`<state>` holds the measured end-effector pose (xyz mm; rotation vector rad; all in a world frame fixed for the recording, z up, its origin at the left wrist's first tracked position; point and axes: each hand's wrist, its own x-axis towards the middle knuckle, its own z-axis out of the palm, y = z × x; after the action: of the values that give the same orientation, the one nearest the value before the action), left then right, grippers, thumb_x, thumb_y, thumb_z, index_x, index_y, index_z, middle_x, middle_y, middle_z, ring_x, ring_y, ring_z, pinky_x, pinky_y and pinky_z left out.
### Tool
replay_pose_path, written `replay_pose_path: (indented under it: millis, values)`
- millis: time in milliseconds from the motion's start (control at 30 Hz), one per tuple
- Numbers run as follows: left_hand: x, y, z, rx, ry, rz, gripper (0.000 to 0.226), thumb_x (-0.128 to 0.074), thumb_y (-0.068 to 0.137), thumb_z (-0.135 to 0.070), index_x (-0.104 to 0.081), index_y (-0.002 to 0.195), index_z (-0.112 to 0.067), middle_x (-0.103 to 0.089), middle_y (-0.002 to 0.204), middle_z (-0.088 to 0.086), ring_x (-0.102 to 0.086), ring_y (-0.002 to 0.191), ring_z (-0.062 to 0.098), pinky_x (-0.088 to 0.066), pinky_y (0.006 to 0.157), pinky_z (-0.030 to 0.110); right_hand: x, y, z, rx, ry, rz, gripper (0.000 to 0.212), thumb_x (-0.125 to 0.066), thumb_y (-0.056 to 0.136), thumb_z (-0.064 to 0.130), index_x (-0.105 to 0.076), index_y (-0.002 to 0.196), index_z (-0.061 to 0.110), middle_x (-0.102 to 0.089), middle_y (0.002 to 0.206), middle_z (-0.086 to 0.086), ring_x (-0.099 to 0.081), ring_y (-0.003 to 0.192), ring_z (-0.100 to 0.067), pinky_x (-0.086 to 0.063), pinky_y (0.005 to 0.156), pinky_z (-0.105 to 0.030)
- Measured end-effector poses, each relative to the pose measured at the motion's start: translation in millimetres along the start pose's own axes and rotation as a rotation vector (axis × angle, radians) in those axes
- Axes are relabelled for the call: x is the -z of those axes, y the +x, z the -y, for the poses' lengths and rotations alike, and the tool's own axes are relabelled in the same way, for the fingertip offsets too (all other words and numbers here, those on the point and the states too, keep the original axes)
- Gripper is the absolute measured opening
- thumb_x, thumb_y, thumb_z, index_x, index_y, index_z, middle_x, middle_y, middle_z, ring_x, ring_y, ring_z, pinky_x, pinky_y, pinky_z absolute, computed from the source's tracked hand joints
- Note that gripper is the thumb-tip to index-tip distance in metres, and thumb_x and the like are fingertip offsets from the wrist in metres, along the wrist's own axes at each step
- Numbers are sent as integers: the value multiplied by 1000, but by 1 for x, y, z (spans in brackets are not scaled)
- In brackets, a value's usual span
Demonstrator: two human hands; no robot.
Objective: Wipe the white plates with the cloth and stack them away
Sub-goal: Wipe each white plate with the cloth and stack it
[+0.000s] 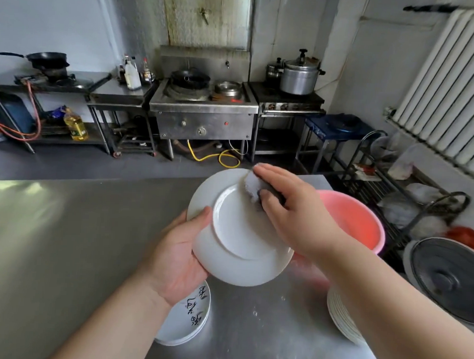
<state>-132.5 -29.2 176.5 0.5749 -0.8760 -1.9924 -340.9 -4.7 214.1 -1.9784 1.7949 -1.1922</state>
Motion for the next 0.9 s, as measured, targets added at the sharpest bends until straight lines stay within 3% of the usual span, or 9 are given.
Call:
replay_pose_path:
  millis: [100, 233, 433, 600, 700, 800, 900]
  values:
    - [4, 1, 7, -18, -35, -32, 48, -44, 106, -23, -54, 148, -2, -61, 145, 24, -57, 136, 40, -52, 109, 50, -22, -29, -3, 8, -86, -49, 52, -51, 104, 17, -47, 155, 9, -41, 163, 0, -34, 152, -12, -21, 125, -21]
    - [5, 2, 14, -26, -126, -37, 50, -39, 108, -25, -47, 153, -4, -56, 150, 23, -55, 139, 39, -51, 109, 52, -58, -83, 4, -60, -88, -135, 64, -37, 107, 33, -22, 166, 12, -9, 175, 2, -4, 162, -17, -5, 129, -27]
    - [-6, 11, 19, -53, -193, -5, 52, -41, 108, -28, -46, 155, -5, -53, 154, 22, -51, 143, 38, -48, 112, 53, -17, -28, -9, -72, -19, -187, 56, -51, 107, 23, -38, 161, 15, -29, 169, 3, -22, 157, -8, -20, 128, -31]
    - [-21, 21, 29, -51, -245, 20, 52, -44, 108, -31, -50, 152, -5, -55, 151, 23, -53, 141, 38, -53, 106, 49, -57, -77, 6, -145, 135, -389, 64, -44, 107, 32, -25, 165, 14, -13, 174, 2, -10, 160, -8, -11, 129, -26]
    - [-27, 20, 40, -3, -216, 74, 51, -50, 105, -27, -53, 151, -5, -54, 152, 22, -53, 142, 37, -52, 108, 49, -43, -73, -7, -176, 194, -436, 61, -48, 104, 26, -34, 161, 11, -24, 171, 3, -18, 157, -2, -15, 127, -21]
    - [-26, 21, 43, 19, -196, 66, 49, -59, 90, -16, -68, 138, -8, -63, 144, 19, -62, 133, 34, -57, 100, 48, 1, -48, -24, -161, 190, -365, 50, -57, 100, 10, -55, 150, 15, -46, 159, 8, -36, 146, 8, -26, 117, -9]
    - [-32, 25, 39, 37, -66, 41, 46, -54, 97, -30, -69, 136, -11, -65, 142, 17, -63, 132, 32, -57, 101, 44, 32, -32, -39, -107, 128, -196, 49, -56, 95, 13, -65, 142, 20, -57, 149, 14, -44, 137, 15, -31, 113, -7]
